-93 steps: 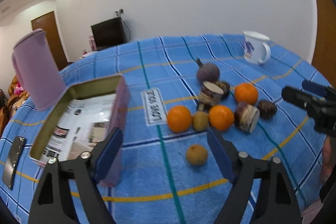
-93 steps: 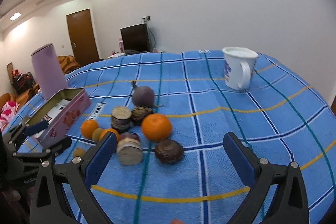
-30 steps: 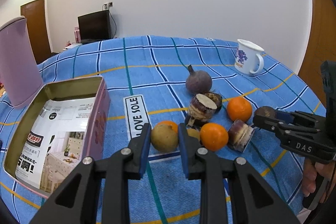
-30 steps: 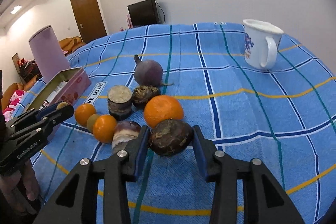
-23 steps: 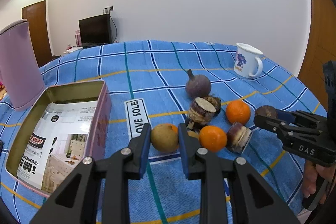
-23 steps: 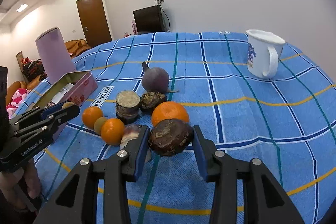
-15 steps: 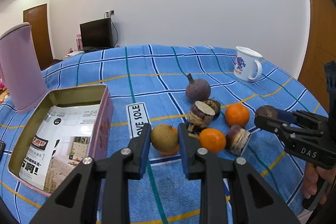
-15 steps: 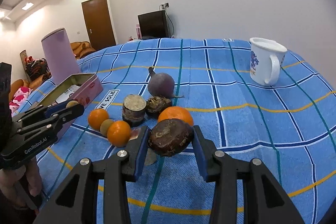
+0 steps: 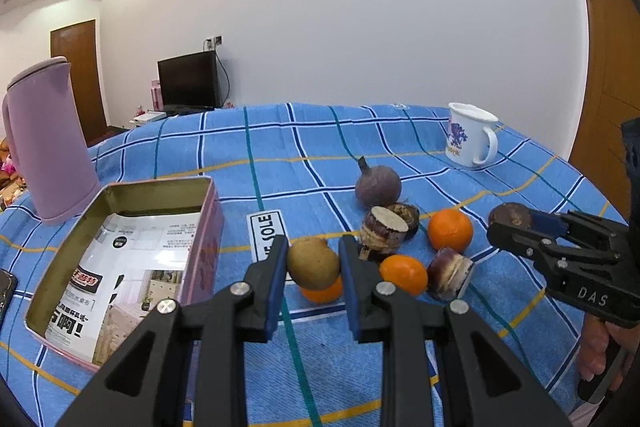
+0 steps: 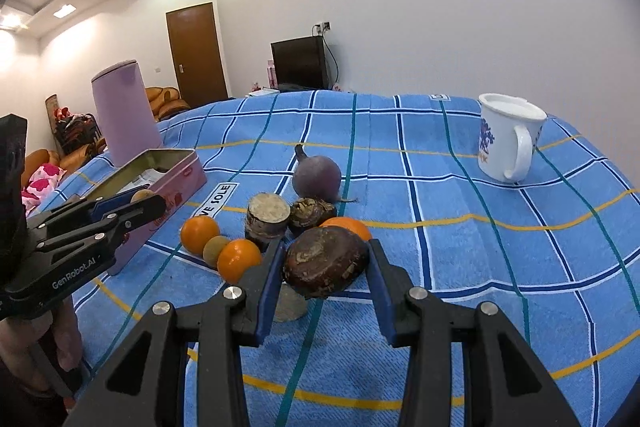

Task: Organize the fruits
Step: 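Lift the brown fruit with the left gripper while the right lifts the dark fruit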

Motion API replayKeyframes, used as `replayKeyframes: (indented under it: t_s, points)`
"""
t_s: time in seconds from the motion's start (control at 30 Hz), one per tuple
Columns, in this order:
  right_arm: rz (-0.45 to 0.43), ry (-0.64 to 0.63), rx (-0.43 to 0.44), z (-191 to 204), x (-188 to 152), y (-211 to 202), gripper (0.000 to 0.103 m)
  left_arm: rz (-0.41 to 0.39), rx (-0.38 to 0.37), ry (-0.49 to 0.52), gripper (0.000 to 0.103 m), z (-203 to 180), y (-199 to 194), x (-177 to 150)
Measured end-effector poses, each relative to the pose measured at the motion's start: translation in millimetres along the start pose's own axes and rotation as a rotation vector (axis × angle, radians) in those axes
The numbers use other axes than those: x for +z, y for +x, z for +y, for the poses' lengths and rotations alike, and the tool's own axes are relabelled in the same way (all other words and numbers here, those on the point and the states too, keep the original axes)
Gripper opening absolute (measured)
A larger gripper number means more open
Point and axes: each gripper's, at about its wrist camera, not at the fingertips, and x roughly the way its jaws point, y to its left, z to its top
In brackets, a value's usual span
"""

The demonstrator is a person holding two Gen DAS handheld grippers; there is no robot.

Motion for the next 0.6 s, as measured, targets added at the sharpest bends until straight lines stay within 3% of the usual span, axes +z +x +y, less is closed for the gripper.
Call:
replayKeyframes:
  t_s: [0.6]
  points:
    - [-0.084, -0.013, 0.008, 3, -1, -16, 0.042, -0.067, 0.013, 0.013, 0.027, -2, -14, -1]
